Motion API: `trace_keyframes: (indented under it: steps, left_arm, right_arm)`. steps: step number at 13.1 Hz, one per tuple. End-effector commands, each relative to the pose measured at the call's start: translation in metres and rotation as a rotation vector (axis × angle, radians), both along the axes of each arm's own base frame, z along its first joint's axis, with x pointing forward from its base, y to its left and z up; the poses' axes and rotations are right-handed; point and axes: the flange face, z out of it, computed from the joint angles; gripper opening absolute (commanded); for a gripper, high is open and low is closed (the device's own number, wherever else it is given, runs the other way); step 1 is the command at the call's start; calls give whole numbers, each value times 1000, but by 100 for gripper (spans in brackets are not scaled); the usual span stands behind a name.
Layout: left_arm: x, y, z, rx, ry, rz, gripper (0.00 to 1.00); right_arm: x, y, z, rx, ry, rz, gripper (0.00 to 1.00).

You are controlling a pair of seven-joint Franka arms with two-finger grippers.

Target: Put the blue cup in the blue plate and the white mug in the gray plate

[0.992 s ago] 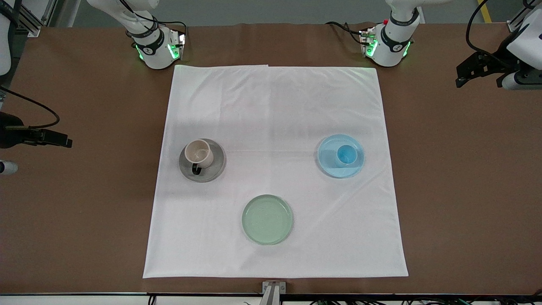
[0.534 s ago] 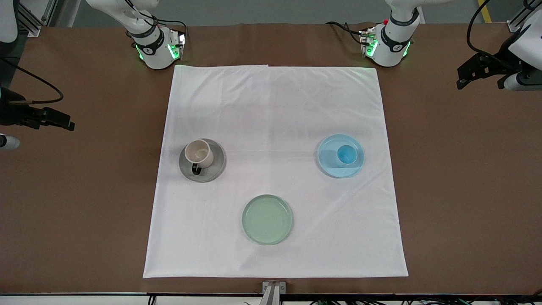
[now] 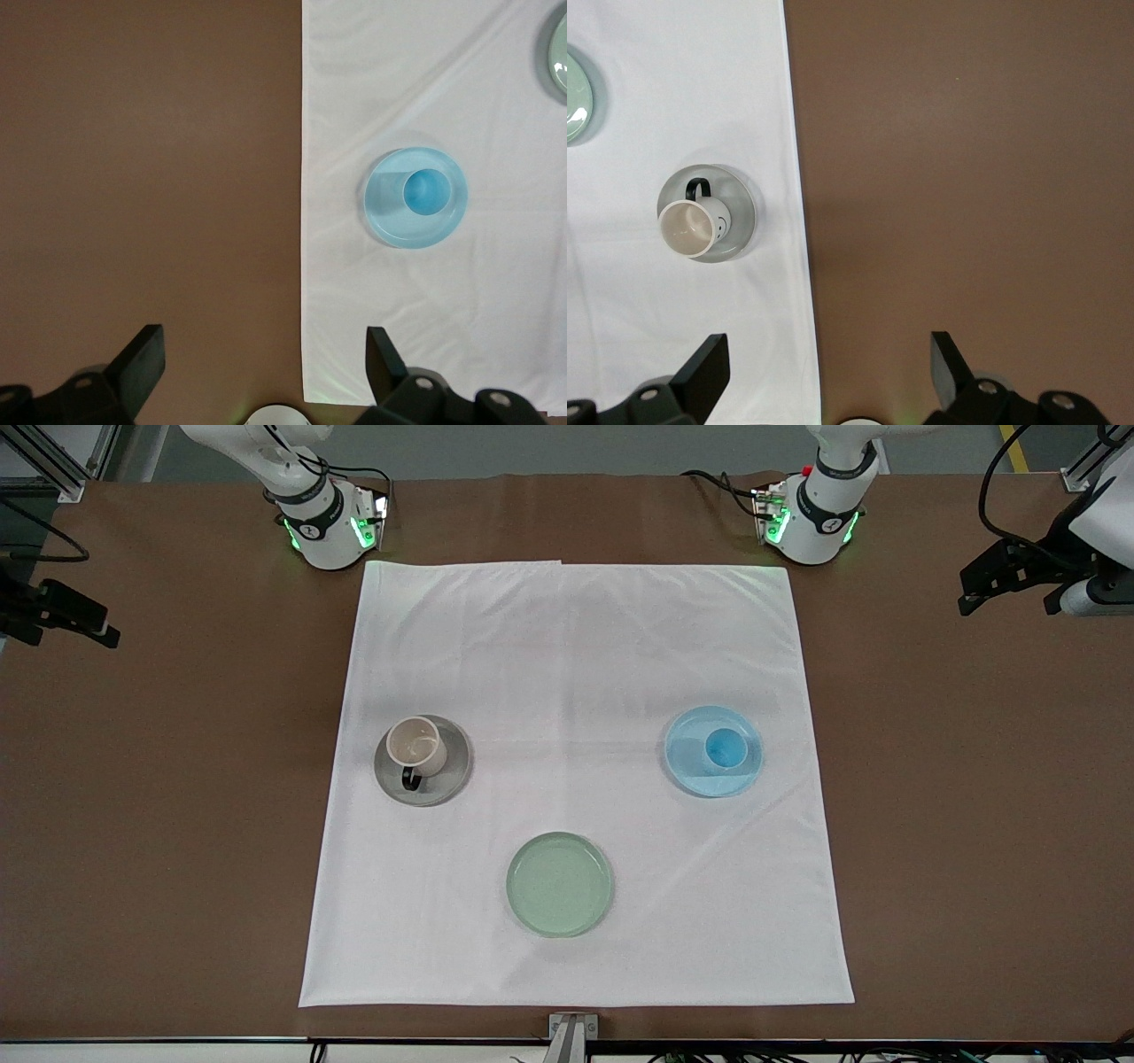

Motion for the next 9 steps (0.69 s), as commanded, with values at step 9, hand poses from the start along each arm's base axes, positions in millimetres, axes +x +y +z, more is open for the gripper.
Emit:
trace_keyframes:
  steps: [9]
  left_arm:
    - [-3,4,5,-16,-17,-9,100]
  right_arm:
    - [-21,-2,17,-4,16,11,100]
